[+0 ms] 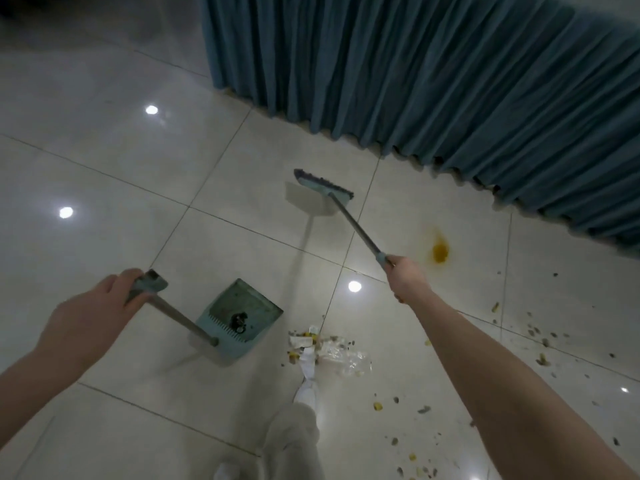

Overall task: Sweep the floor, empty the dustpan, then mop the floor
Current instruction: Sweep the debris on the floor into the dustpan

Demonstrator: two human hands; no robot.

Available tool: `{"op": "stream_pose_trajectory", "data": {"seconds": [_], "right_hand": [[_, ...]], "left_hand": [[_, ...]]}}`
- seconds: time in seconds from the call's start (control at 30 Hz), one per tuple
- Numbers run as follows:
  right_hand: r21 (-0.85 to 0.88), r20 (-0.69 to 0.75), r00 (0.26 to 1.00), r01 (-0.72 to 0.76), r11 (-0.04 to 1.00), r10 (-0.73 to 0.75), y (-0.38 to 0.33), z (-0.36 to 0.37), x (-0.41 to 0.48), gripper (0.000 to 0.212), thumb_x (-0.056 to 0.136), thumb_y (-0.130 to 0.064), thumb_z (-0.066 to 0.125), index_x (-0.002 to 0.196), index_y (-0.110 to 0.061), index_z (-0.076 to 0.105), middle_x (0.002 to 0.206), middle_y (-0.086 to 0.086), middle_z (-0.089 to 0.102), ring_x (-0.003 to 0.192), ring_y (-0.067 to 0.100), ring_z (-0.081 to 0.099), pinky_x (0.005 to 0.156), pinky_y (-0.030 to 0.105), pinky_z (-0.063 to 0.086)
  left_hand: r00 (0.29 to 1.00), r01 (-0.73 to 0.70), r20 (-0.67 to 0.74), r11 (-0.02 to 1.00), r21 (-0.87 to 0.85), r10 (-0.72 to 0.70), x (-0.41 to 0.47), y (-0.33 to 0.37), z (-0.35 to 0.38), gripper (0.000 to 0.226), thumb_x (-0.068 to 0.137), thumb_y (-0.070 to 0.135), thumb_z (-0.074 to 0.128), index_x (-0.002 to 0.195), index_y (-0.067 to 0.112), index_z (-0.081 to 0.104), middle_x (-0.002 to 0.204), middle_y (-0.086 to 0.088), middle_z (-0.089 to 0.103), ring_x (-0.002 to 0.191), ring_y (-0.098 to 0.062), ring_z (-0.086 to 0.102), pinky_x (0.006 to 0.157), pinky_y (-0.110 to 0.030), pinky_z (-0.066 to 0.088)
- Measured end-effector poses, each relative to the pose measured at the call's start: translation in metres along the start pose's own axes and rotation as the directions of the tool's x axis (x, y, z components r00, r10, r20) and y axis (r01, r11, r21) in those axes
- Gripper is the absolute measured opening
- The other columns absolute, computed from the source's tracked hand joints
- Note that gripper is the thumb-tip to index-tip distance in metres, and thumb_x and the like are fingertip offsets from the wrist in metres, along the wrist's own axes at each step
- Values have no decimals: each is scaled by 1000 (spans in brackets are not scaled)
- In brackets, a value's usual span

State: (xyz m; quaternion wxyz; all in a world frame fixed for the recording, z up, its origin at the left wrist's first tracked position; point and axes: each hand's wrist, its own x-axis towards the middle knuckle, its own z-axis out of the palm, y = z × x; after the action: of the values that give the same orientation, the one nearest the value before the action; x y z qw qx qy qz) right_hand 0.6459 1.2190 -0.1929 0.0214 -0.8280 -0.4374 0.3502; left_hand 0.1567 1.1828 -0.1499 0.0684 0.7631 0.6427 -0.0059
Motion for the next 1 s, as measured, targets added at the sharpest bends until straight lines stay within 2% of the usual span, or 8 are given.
{"op": "stream_pose_trajectory", "data": {"seconds": [0.13, 0.23, 0.33, 0.4, 0.6, 0.77, 0.9, 1.0], "right_hand": [[-22, -16, 1000, 16, 1000, -16, -28, 8, 89, 39, 101, -40, 37, 117, -15, 62, 97, 16, 66, 89, 36, 67, 78, 45, 58], [-77, 38, 999, 5, 997, -2, -39, 19, 121, 31, 100, -21, 35, 117, -13, 61, 103, 19, 65, 92, 36, 67, 79, 46, 58], [-184, 97, 995, 9, 983, 9, -36, 30, 126, 32, 100, -15, 34, 118, -3, 59, 108, 21, 63, 98, 37, 65, 77, 39, 56], [-210, 102, 995, 23, 977, -1, -25, 37, 118, 33, 98, -9, 33, 119, -6, 57, 100, 20, 60, 94, 38, 65, 78, 43, 57], [-297, 113, 993, 69, 952, -36, 12, 49, 51, 28, 98, -14, 31, 115, -16, 53, 76, 9, 51, 77, 34, 65, 70, 44, 59], [-352, 156, 988, 62, 934, -7, 29, 63, -40, 31, 101, -15, 30, 122, -17, 52, 91, 13, 61, 78, 31, 65, 67, 41, 58], [-377, 201, 979, 39, 925, 40, 49, 88, -127, 32, 99, -13, 31, 123, -20, 51, 90, 11, 59, 68, 25, 59, 56, 35, 53], [-402, 226, 972, 38, 915, 58, 73, 111, -199, 33, 98, -17, 33, 125, -22, 50, 96, 10, 59, 72, 25, 56, 61, 35, 53]], "left_hand": [[1000, 6, 12, 1000, 2, -6, 31, -18, 10, 40, 86, 35, 51, 120, 14, 46, 95, -14, 61, 55, -32, 58, 44, -42, 51], [1000, -6, 7, 1000, 3, 6, 35, -31, 17, 45, 82, 30, 56, 122, 14, 44, 95, -15, 58, 55, -36, 57, 46, -49, 50], [999, 22, 33, 999, -40, -21, 29, -40, 26, 43, 82, 21, 63, 120, 12, 45, 94, -16, 58, 58, -38, 56, 52, -54, 50], [997, 55, 60, 997, -48, -52, 25, -40, 25, 41, 84, 17, 66, 118, 15, 44, 93, -12, 56, 59, -36, 54, 53, -53, 50], [999, 17, 37, 1000, 22, -18, 16, 3, -10, 32, 89, 26, 60, 115, 13, 48, 95, -16, 62, 51, -36, 58, 43, -41, 49], [996, -85, 23, 996, 21, 85, 4, 3, -13, 31, 93, 36, 46, 113, 11, 48, 86, -11, 59, 45, -30, 54, 39, -36, 47], [993, -114, 23, 993, 4, 114, -19, -1, -6, 29, 95, 32, 50, 114, 12, 45, 82, -10, 57, 45, -30, 53, 40, -38, 48], [990, -141, 17, 989, -41, 141, -45, 0, -5, 23, 95, 25, 54, 111, 12, 46, 82, -13, 56, 52, -34, 55, 45, -40, 46]]}}
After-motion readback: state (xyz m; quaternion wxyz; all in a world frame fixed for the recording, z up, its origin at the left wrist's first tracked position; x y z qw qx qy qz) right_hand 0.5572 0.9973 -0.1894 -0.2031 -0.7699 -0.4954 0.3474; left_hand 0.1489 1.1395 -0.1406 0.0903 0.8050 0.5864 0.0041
